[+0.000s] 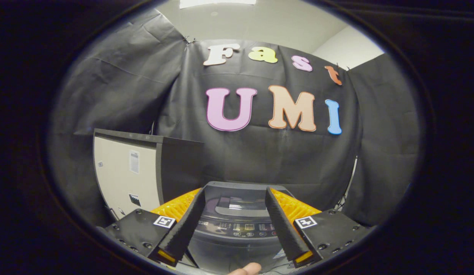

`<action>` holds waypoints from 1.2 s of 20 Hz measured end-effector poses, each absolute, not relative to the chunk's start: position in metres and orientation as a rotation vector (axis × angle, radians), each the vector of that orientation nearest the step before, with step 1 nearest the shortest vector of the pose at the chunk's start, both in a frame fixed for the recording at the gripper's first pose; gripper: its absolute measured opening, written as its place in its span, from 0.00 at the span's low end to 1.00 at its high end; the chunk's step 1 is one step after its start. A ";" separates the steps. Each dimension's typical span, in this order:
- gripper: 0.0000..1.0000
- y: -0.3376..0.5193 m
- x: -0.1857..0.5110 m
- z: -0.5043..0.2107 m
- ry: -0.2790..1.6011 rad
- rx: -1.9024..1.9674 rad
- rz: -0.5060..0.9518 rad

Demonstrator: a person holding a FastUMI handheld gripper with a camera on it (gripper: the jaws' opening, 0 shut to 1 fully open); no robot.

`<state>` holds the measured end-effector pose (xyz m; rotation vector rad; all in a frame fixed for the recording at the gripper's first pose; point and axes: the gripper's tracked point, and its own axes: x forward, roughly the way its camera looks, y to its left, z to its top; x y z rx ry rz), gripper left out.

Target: Put the clothes into the washing machine and then close the washing machine lid.

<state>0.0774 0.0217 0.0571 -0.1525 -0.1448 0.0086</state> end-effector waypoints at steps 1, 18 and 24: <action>0.98 0.021 0.078 0.055 -0.142 -0.147 0.009; 0.98 -0.011 0.096 0.051 -0.170 -0.072 0.014; 0.98 -0.012 0.091 0.061 -0.199 -0.123 0.017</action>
